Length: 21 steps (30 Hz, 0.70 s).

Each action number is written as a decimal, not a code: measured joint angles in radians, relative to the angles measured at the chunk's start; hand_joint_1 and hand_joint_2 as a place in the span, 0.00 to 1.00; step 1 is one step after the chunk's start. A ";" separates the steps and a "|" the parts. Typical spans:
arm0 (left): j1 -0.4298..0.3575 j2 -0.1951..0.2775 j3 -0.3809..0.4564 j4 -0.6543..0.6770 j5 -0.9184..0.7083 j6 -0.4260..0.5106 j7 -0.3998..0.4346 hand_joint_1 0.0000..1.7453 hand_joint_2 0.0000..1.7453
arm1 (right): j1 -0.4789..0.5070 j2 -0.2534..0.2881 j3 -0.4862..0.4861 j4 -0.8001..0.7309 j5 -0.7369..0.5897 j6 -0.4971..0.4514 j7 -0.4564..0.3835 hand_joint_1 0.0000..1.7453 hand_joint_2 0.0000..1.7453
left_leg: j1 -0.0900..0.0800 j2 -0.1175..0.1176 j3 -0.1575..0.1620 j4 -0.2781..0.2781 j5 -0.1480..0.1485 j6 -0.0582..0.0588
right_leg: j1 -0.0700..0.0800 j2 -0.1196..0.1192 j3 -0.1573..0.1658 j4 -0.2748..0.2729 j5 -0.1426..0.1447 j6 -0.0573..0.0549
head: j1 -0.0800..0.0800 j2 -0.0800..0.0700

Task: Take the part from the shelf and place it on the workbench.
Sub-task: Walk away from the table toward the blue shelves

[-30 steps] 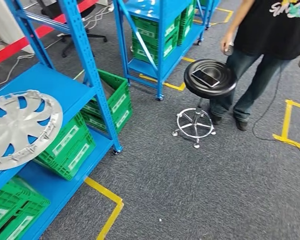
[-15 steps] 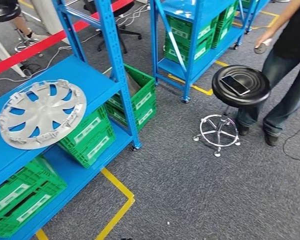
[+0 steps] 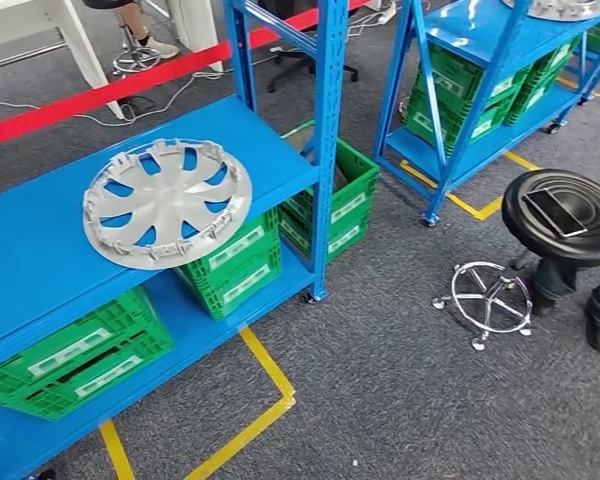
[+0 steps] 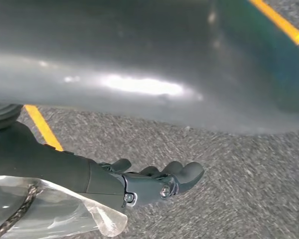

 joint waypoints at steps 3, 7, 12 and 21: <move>0.000 -0.003 -0.008 0.000 -0.006 -0.003 0.009 0.00 0.00 | 0.011 -0.001 -0.021 0.000 -0.004 -0.016 0.004 0.00 0.00 | 0.001 -0.040 0.003 0.009 -0.008 -0.011 | -0.005 0.040 0.060 -0.167 0.106 -0.001 | 0.000 0.000; -0.001 -0.004 -0.010 0.000 -0.006 -0.006 0.013 0.00 0.00 | 0.017 -0.001 -0.040 0.001 -0.005 -0.029 0.014 0.00 0.00 | 0.004 -0.082 -0.010 0.018 -0.009 -0.032 | -0.008 0.068 0.102 -0.241 0.120 -0.019 | -0.001 0.000; -0.005 -0.002 -0.011 0.000 0.006 -0.018 0.014 0.00 0.00 | 0.027 0.000 -0.057 0.001 -0.007 -0.044 0.025 0.00 0.00 | 0.006 0.016 -0.087 0.181 -0.096 -0.058 | -0.007 0.001 0.115 -0.250 0.117 -0.047 | -0.012 0.000; -0.010 -0.002 -0.009 0.000 0.024 -0.026 0.012 0.00 0.00 | 0.033 0.007 -0.081 -0.005 -0.004 -0.050 0.044 0.00 0.00 | -0.011 0.120 -0.012 0.025 -0.009 -0.030 | 0.003 -0.112 0.143 -0.253 0.088 -0.028 | -0.011 0.000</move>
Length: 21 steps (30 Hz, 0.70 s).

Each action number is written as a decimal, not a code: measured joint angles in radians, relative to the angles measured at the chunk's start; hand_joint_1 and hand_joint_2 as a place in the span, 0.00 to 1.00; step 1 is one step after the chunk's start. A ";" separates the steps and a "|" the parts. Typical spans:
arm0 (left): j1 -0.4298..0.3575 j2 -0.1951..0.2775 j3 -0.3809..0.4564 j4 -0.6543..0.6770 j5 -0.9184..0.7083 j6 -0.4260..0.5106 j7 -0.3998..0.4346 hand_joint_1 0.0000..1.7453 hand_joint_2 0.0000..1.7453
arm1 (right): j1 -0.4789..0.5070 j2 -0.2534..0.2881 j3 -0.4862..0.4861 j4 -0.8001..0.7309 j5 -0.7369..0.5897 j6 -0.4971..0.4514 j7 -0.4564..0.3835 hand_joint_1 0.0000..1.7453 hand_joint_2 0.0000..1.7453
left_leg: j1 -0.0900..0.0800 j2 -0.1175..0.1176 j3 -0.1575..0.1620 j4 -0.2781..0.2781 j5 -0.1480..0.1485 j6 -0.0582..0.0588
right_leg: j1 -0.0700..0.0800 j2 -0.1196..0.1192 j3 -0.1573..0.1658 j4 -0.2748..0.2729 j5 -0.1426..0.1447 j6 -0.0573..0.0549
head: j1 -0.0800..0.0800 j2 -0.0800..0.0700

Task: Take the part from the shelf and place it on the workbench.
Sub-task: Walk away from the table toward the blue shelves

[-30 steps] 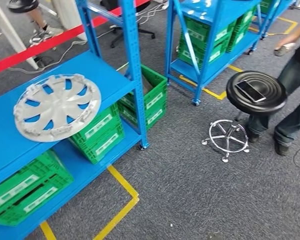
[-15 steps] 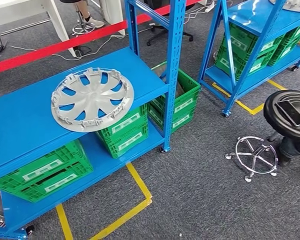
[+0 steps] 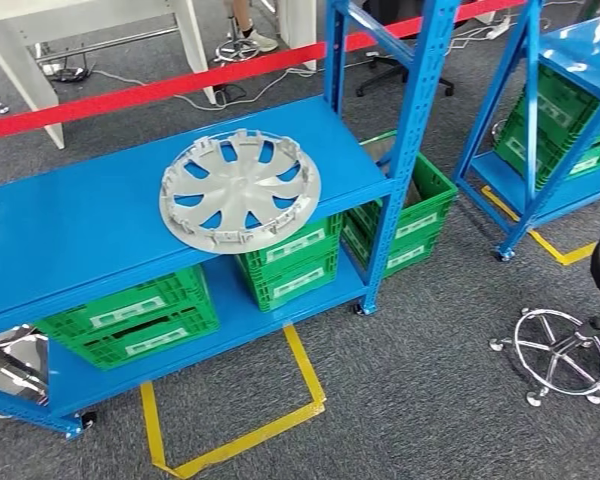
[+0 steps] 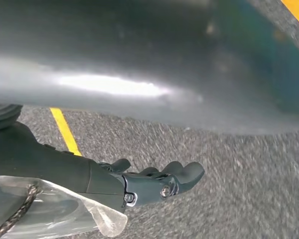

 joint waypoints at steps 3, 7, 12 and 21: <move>0.004 -0.001 0.002 0.000 0.002 0.000 -0.002 0.00 0.00 | -0.005 0.004 -0.007 -0.007 0.008 0.003 0.003 0.00 0.00 | 0.005 -0.033 0.005 -0.016 0.007 0.015 | -0.001 -0.003 0.011 0.001 -0.011 0.014 | 0.002 0.000; -0.001 -0.003 0.009 0.000 0.007 0.000 -0.004 0.00 0.00 | -0.004 0.004 -0.010 -0.012 0.021 0.007 0.005 0.00 0.00 | 0.013 -0.082 0.011 -0.029 0.015 0.030 | -0.004 0.102 -0.091 0.196 -0.101 0.025 | 0.011 0.000; 0.003 -0.005 0.016 0.000 0.009 0.000 0.002 0.00 0.00 | -0.001 0.004 -0.018 -0.011 0.034 0.009 0.007 0.00 0.00 | 0.016 -0.154 0.017 -0.023 0.007 0.022 | -0.008 0.144 -0.101 0.128 0.006 0.026 | 0.011 0.000; 0.006 -0.003 0.025 0.000 0.010 0.001 0.003 0.00 0.00 | -0.002 0.010 -0.030 -0.011 0.040 0.012 0.006 0.00 0.00 | 0.019 -0.103 -0.057 0.121 -0.070 -0.029 | -0.010 0.124 -0.030 0.004 0.034 -0.022 | 0.002 0.000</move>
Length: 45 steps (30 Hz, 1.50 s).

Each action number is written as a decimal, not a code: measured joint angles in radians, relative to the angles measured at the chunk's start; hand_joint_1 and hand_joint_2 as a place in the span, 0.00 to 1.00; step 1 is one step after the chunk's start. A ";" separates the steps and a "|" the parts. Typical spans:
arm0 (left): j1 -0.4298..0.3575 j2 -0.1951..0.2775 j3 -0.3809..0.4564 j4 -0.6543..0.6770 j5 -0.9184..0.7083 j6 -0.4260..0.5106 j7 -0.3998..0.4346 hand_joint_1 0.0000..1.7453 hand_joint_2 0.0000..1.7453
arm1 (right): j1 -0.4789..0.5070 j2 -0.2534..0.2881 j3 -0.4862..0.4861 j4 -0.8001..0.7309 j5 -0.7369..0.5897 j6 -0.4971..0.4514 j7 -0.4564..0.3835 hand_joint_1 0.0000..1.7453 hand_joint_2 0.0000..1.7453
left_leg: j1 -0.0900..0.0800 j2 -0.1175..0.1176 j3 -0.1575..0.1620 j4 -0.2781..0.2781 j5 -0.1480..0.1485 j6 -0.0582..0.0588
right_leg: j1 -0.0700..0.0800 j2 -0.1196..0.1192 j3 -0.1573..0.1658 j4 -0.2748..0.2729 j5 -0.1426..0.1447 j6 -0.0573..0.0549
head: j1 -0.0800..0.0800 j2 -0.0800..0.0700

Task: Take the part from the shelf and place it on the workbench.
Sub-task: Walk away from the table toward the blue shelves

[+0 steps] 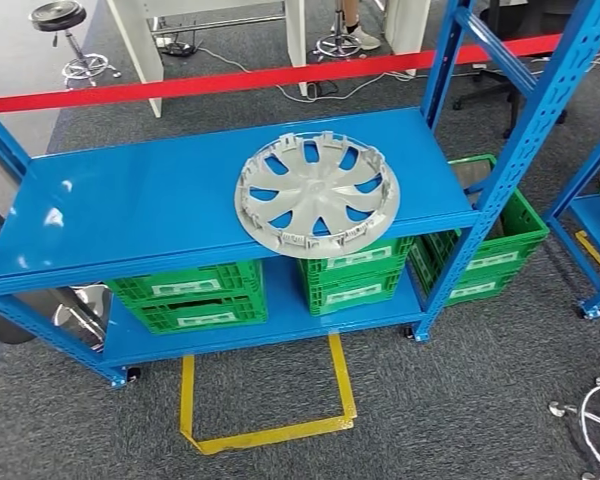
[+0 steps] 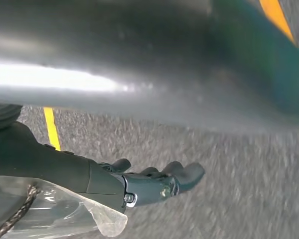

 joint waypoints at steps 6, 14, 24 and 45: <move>0.005 -0.002 0.001 0.000 -0.001 0.003 0.000 0.00 0.00 | 0.000 0.001 -0.004 0.000 0.012 0.002 0.001 0.00 0.00 | 0.000 0.050 -0.010 0.013 0.044 0.011 | 0.007 -0.084 0.020 0.000 -0.020 -0.002 | -0.001 0.000; 0.008 -0.007 0.001 0.000 -0.020 0.025 0.007 0.00 1.00 | -0.011 0.007 -0.010 -0.003 0.018 0.029 0.006 0.00 0.50 | -0.009 0.063 0.068 -0.149 0.083 0.051 | 0.013 -0.080 0.026 0.038 -0.072 0.035 | 0.005 0.000; 0.000 -0.012 0.000 0.000 -0.051 0.031 0.064 0.00 1.00 | -0.009 0.008 -0.036 -0.002 0.017 0.029 0.053 0.00 1.00 | -0.006 0.011 0.084 -0.128 0.050 0.033 | 0.000 -0.008 -0.030 0.022 0.013 0.044 | 0.011 0.000; 0.091 0.040 -0.117 -0.115 0.213 -0.091 0.293 0.00 0.00 | 0.054 -0.032 0.088 -0.102 0.003 0.128 0.272 0.00 0.00 | -0.006 0.010 0.103 -0.144 0.045 0.019 | 0.007 -0.007 -0.006 0.011 -0.003 0.013 | 0.009 0.000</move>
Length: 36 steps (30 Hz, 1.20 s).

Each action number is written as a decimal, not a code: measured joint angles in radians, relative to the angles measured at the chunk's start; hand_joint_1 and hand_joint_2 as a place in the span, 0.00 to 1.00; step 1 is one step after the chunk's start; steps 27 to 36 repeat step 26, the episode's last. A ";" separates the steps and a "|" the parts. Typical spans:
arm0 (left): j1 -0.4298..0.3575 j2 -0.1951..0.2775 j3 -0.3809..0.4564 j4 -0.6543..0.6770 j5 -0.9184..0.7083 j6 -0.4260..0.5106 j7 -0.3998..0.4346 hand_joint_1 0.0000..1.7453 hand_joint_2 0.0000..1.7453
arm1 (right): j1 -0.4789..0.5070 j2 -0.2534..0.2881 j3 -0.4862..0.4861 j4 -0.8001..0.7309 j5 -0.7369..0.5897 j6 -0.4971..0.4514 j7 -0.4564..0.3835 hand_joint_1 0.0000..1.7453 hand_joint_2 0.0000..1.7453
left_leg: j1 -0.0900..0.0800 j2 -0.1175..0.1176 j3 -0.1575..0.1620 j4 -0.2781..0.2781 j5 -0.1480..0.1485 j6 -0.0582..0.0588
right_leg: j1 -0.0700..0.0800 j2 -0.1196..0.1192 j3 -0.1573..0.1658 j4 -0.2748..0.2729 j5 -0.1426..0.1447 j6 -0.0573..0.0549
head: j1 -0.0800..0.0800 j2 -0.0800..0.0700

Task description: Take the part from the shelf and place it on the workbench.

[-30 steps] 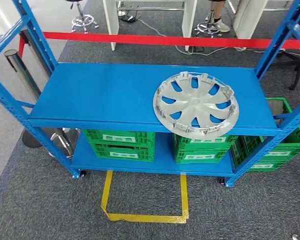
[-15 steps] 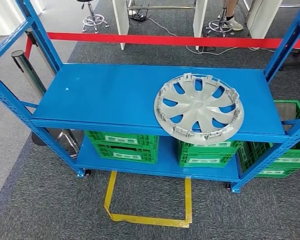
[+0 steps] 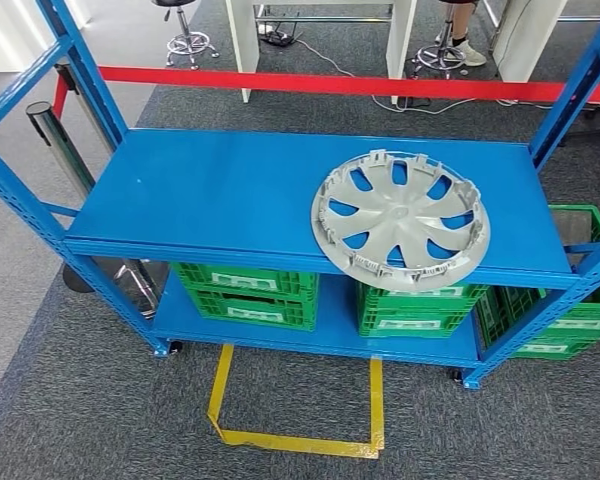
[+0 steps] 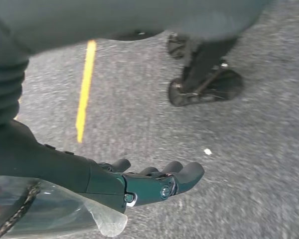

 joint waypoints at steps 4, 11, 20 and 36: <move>0.027 0.014 -0.034 -0.039 0.084 -0.034 0.070 0.00 0.50 | 0.019 -0.015 0.043 -0.030 -0.012 0.032 0.070 0.00 0.50 | 0.000 0.000 0.000 0.000 0.000 0.000 | 0.000 0.000 0.003 -0.005 0.001 0.001 | 0.000 0.000; 0.029 0.020 -0.051 -0.058 0.129 -0.055 0.112 0.00 0.25 | 0.023 -0.023 0.060 -0.047 -0.023 0.056 0.115 0.00 0.25 | -0.001 0.000 0.001 0.000 -0.001 0.001 | -0.001 0.000 0.006 -0.008 0.002 0.004 | 0.000 0.000; -0.018 -0.023 -0.013 -0.018 -0.048 0.039 -0.028 0.00 0.00 | -0.004 -0.006 -0.037 -0.015 0.000 0.018 0.005 0.00 0.00 | -0.001 0.000 0.002 0.000 -0.001 0.001 | -0.002 0.000 0.006 -0.009 0.004 0.006 | 0.000 0.000; -0.052 -0.056 0.022 0.025 -0.169 0.102 -0.122 0.00 0.00 | -0.027 0.012 -0.104 0.024 0.027 -0.007 -0.061 0.00 0.00 | -0.001 0.000 0.002 0.000 -0.001 0.001 | -0.002 0.000 0.006 -0.009 0.004 0.006 | 0.000 0.000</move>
